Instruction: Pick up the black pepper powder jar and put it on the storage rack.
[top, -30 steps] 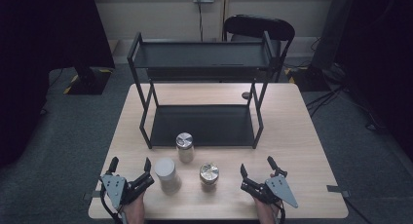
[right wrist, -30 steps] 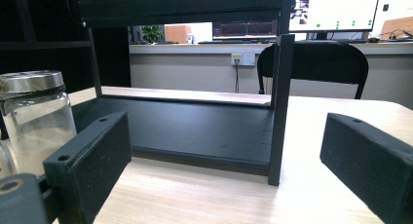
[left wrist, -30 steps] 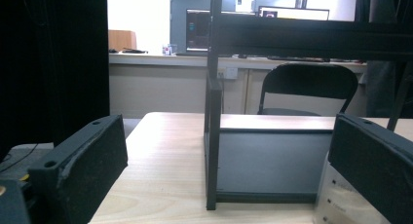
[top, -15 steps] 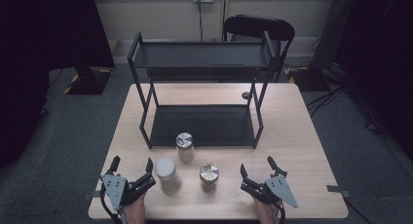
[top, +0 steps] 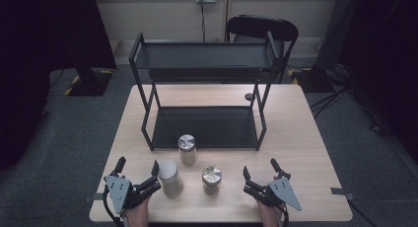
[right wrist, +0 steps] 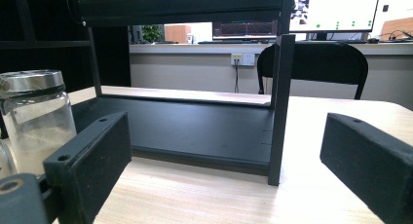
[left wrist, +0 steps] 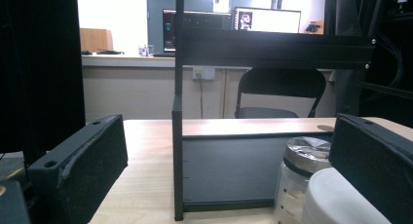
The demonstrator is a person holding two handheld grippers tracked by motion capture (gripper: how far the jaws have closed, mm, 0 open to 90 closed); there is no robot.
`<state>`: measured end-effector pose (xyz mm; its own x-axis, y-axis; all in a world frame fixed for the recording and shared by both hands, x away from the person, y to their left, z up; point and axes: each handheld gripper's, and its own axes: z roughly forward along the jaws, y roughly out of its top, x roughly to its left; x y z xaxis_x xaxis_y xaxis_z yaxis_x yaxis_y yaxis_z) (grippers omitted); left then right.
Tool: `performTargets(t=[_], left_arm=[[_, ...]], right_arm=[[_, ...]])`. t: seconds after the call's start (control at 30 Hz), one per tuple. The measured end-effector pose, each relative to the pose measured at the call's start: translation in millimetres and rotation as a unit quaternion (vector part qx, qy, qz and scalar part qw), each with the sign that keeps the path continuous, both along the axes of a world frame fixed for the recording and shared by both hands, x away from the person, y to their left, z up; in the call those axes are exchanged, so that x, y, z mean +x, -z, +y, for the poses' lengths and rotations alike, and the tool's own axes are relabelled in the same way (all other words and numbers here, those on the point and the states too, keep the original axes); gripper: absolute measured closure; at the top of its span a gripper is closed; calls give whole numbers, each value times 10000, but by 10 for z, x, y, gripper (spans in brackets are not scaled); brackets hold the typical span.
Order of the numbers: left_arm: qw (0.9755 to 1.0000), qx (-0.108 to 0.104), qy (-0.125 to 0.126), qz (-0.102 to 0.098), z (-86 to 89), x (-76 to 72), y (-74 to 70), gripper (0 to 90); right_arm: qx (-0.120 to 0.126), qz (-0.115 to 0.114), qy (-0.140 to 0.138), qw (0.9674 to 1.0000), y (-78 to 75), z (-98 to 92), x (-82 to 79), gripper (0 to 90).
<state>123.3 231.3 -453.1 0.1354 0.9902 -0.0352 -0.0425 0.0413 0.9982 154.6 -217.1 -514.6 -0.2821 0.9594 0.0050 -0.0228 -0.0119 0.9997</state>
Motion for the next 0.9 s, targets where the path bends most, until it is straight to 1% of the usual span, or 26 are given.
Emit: performTargets(t=[0.03,0.07,0.17,0.23,0.33,0.43,0.67,0.8,0.9], left_arm=[[10000,0,0,0,0,0,0,0],[10000,77,52,-10,-6,4,-7,0],[9999,72,125,-23,-16,6,-18,0],[9999,82,121,-22,-27,5,-25,0],[9998,74,173,-44,-37,5,-43,0],[9997,62,231,-22,-42,0,-71,0],[9993,34,368,-62,-46,-5,-68,0],[9989,-30,469,-48,-35,3,-75,0],[9988,6,494,-53,-49,-4,-77,0]], right_arm=[[4,0,1,10000,0,-1,0,33],[3,1,2,10000,0,0,1,33],[-10,3,-1,10000,-2,2,1,33],[0,4,-1,10000,-1,-1,1,33],[-8,2,-1,10000,-1,1,0,34],[-5,1,0,10000,-1,1,0,33],[-10,0,9,10000,-1,5,-1,33],[-14,-2,8,10000,0,5,-2,33],[-14,-5,9,10000,1,5,-2,33]])
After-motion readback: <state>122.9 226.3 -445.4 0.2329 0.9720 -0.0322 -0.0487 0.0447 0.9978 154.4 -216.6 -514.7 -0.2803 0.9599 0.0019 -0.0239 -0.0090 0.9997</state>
